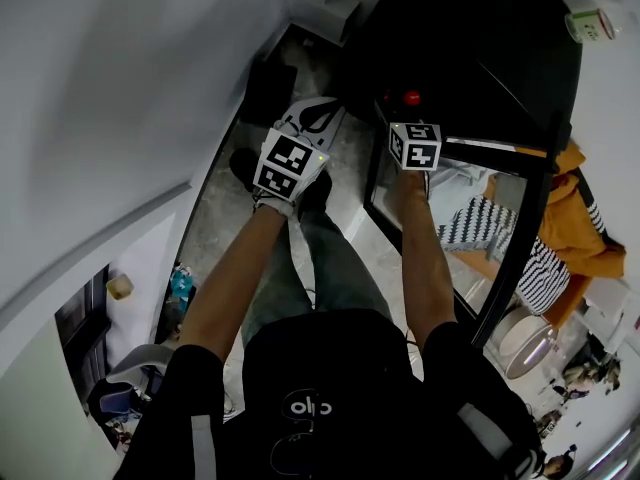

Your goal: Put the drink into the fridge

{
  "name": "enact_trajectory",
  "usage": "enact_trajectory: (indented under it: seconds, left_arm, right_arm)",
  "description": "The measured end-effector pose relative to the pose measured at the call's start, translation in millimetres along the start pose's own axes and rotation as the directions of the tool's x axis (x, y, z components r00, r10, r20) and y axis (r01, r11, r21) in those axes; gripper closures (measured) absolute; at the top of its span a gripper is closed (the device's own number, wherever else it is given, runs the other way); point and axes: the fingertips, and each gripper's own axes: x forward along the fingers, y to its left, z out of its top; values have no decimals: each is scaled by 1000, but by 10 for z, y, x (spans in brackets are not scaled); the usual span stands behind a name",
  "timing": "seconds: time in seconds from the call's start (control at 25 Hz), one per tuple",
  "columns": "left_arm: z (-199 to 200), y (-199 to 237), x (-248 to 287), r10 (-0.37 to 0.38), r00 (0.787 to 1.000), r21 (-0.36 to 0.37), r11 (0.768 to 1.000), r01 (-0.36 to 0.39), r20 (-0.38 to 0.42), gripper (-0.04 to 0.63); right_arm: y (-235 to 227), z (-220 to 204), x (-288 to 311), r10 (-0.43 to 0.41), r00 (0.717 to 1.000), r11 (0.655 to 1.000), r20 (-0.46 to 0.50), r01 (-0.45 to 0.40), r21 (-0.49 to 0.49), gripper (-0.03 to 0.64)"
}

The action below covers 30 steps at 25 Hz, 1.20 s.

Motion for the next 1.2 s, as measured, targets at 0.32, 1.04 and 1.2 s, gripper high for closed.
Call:
enact_trajectory:
  seconds: [0.32,1.04,1.2]
  left_arm:
    - [83,46,206,-21,1000,14,1000,21,-3,589]
    - [142,88,234,-23,1000,-5,1000,23,-5,589]
    - [133,124,211,-19,1000,-15,1000,19,1,589]
  right_arm:
    - [-638,146,335,-94,996,995,3,93,28,302]
    - [-980,79,590,-136,991,987,6,135,90,302]
    - [-965,59,597,-135,991,983,14,132,127,302]
